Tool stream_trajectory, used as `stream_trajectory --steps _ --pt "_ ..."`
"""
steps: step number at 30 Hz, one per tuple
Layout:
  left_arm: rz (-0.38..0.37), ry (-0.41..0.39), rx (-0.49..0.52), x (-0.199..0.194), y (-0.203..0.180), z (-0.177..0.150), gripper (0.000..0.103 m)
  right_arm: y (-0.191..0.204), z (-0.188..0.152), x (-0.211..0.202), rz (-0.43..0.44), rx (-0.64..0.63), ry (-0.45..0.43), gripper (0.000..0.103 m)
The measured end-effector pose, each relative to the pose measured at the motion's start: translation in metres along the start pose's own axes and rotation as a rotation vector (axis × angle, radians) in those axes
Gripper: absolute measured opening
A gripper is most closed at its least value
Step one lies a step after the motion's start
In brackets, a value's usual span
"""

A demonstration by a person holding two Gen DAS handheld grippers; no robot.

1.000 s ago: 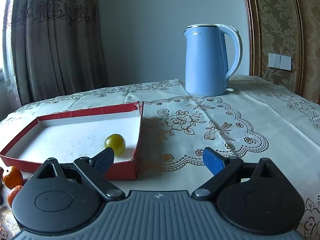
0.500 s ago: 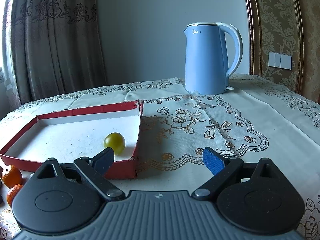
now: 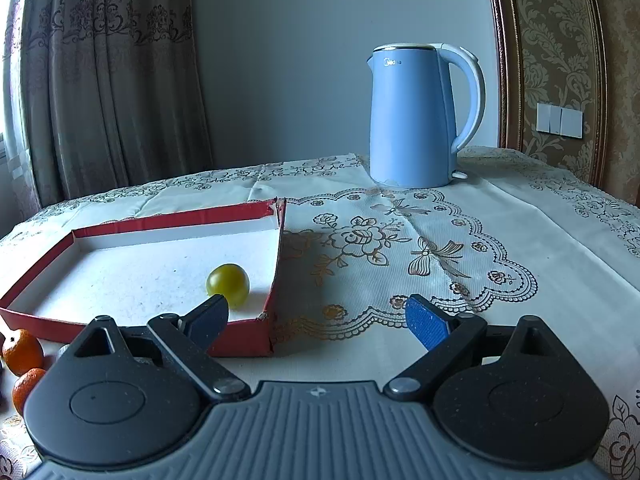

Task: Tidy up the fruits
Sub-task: 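Close the left gripper around the green cucumber piece, then carry the green cucumber piece into the red box and open the left gripper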

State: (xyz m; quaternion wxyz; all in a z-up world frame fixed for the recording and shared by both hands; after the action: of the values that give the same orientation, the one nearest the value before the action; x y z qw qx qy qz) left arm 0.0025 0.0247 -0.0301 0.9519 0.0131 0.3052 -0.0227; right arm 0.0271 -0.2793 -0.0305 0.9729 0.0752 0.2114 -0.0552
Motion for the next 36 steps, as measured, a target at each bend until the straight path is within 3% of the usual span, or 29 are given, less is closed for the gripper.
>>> stream_trajectory --steps 16,36 --pt "-0.041 -0.074 0.038 -0.013 -0.011 0.019 0.036 -0.005 0.001 0.001 0.01 0.033 0.008 0.096" --pt "-0.011 -0.119 0.078 0.036 -0.016 0.078 0.036 -0.006 0.0 0.003 0.001 0.03 0.021 0.096"
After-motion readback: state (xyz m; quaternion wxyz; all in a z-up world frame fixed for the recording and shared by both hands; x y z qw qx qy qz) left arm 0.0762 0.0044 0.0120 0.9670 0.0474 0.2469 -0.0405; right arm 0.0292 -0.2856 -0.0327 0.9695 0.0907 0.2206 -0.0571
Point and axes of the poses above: each gripper's, at about its wrist camera, not at the fingertips, and x roughly the way its jaws point, y to its left, z to its top, the point moved 1 cm from there along x, roughly the way its jaws point, and after that the axes turned 4 degrees about z, right-handed, at the moved point
